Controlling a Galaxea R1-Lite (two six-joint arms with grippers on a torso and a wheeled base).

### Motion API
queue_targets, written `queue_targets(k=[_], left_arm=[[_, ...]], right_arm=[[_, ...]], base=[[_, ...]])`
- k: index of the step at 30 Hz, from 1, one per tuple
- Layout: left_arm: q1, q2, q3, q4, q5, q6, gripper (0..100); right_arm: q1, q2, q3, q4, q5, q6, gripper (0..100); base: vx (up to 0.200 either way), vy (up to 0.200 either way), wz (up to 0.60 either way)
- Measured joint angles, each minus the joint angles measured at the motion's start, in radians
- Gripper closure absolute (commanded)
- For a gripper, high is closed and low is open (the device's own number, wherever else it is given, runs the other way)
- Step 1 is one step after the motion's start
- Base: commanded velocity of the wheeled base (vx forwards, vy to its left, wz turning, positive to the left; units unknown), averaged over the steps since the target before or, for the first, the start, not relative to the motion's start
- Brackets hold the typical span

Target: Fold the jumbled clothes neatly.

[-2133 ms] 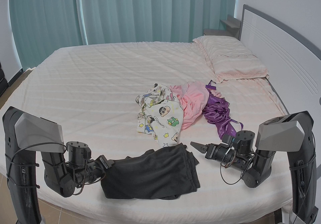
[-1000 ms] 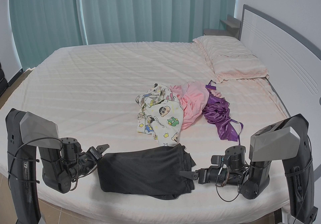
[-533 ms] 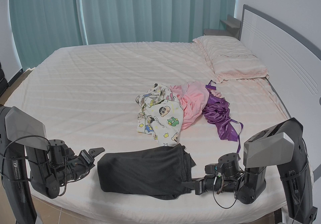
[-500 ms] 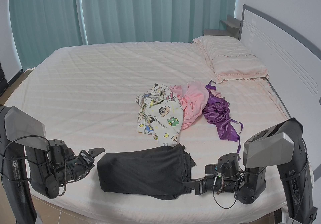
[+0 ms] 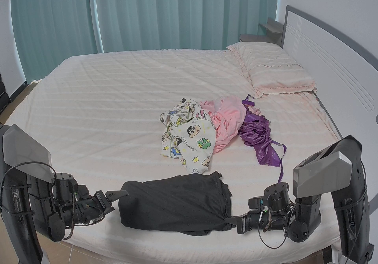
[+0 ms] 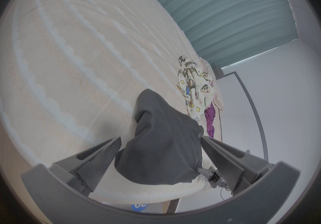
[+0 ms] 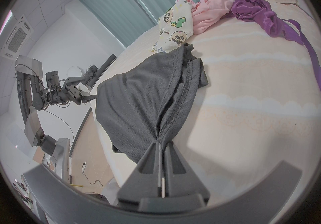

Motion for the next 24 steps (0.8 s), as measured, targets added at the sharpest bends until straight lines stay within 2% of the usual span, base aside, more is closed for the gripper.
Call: queue_targets(k=[1, 9, 16, 19, 24], left_arm=[[-0.004, 0.000, 0.006, 0.000, -0.003, 0.005, 0], [-0.016, -0.003, 0.019, 0.000, -0.006, 0.009, 0], [0.001, -0.023, 0.012, 0.000, -0.006, -0.011, 0], [0.004, -0.029, 0.005, 0.000, -0.007, -0.035, 0], [0.008, -0.036, -0.006, 0.000, -0.005, -0.063, 0]], right_arm=[[0.000, -0.002, 0.002, 0.001, 0.001, 0.000, 0], [-0.026, -0.030, 0.007, -0.039, 0.005, 0.012, 0], [-0.075, -0.083, -0.060, -0.040, 0.007, 0.103, 0], [-0.085, -0.086, -0.152, 0.016, 0.003, 0.147, 0], [-0.090, -0.072, -0.346, 0.206, -0.015, 0.201, 0]], base=[[0.000, 0.000, 0.00], [0.000, 0.000, 0.00], [0.000, 0.000, 0.00], [0.000, 0.000, 0.00], [0.000, 0.000, 0.00]])
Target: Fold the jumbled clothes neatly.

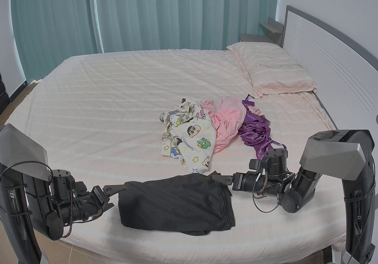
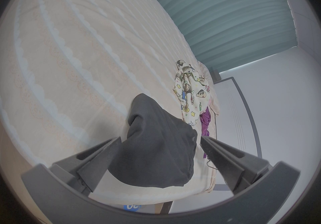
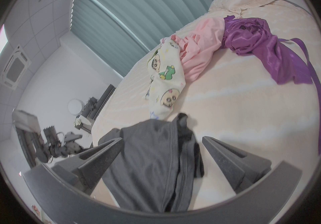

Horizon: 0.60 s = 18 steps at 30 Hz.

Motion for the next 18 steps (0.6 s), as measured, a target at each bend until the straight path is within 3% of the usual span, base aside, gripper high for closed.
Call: queue_targets(k=[9, 10, 18], left_arm=[[0.004, -0.001, -0.014, 0.000, 0.006, -0.021, 0], [0.004, 0.000, -0.016, 0.000, 0.006, -0.022, 0], [0.008, 0.004, -0.024, 0.000, 0.008, -0.023, 0]], right_arm=[[0.019, 0.087, -0.281, 0.240, -0.067, 0.060, 0], [0.021, 0.096, -0.295, 0.253, -0.069, 0.061, 100], [0.035, 0.136, -0.362, 0.307, -0.079, 0.066, 100]], base=[[0.000, 0.000, 0.00], [0.000, 0.000, 0.00], [0.000, 0.000, 0.00]])
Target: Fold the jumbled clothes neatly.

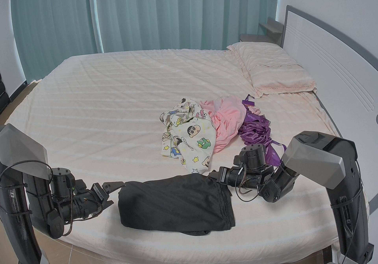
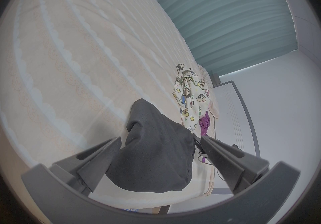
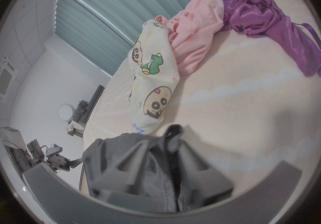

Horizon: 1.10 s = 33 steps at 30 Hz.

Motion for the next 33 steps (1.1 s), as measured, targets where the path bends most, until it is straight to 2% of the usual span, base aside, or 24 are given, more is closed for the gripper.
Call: queue_targets(k=[9, 15, 16, 23, 27, 30, 33], left_arm=[[0.000, 0.003, -0.003, 0.000, 0.000, 0.004, 0], [-0.001, 0.006, -0.003, 0.000, 0.000, 0.006, 0], [-0.001, 0.006, -0.003, 0.000, 0.000, 0.006, 0], [-0.005, 0.002, -0.009, 0.000, 0.003, -0.002, 0], [-0.025, -0.016, -0.011, 0.000, 0.019, -0.047, 0], [-0.082, -0.036, -0.027, 0.000, 0.080, -0.103, 0], [-0.161, -0.047, -0.066, 0.000, 0.222, -0.136, 0]], right_arm=[[-0.025, 0.004, -0.011, -0.025, -0.046, 0.029, 100], [-0.039, -0.003, -0.010, -0.046, -0.055, 0.045, 100], [-0.040, -0.003, -0.010, -0.047, -0.055, 0.044, 0], [-0.050, -0.003, -0.011, -0.040, -0.067, 0.041, 0], [-0.052, -0.005, -0.007, -0.045, -0.067, 0.042, 0], [-0.056, -0.010, -0.003, -0.052, -0.069, 0.044, 0], [-0.056, -0.017, 0.009, -0.076, -0.072, 0.045, 0]], base=[[0.000, 0.000, 0.00], [0.000, 0.000, 0.00], [0.000, 0.000, 0.00], [0.000, 0.000, 0.00], [0.000, 0.000, 0.00], [0.000, 0.000, 0.00], [0.000, 0.000, 0.00]])
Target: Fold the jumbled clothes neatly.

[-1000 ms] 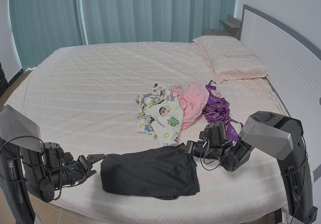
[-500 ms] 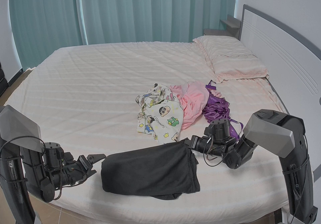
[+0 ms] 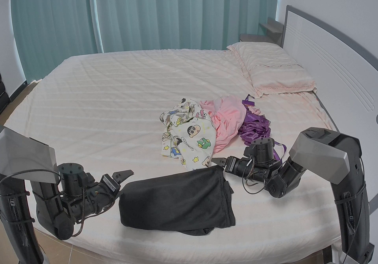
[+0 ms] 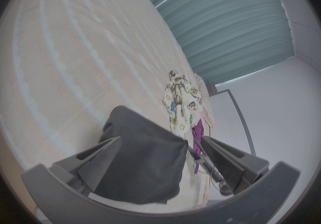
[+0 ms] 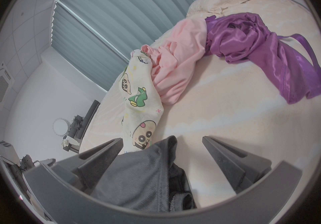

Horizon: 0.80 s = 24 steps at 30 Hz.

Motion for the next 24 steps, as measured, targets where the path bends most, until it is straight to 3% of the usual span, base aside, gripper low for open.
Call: queue_targets(k=[5, 15, 24], left_arm=[[-0.093, 0.026, -0.064, 0.000, 0.140, -0.024, 0], [-0.130, 0.155, -0.111, 0.000, 0.195, 0.144, 0], [-0.121, 0.234, -0.143, 0.000, 0.215, 0.162, 0]], right_arm=[[-0.003, -0.015, 0.042, -0.070, -0.004, 0.000, 0], [-0.007, -0.031, 0.080, -0.099, -0.007, 0.000, 0], [-0.014, -0.026, 0.089, -0.100, -0.007, -0.002, 0]], base=[[0.000, 0.000, 0.00], [0.000, 0.000, 0.00], [0.000, 0.000, 0.00]])
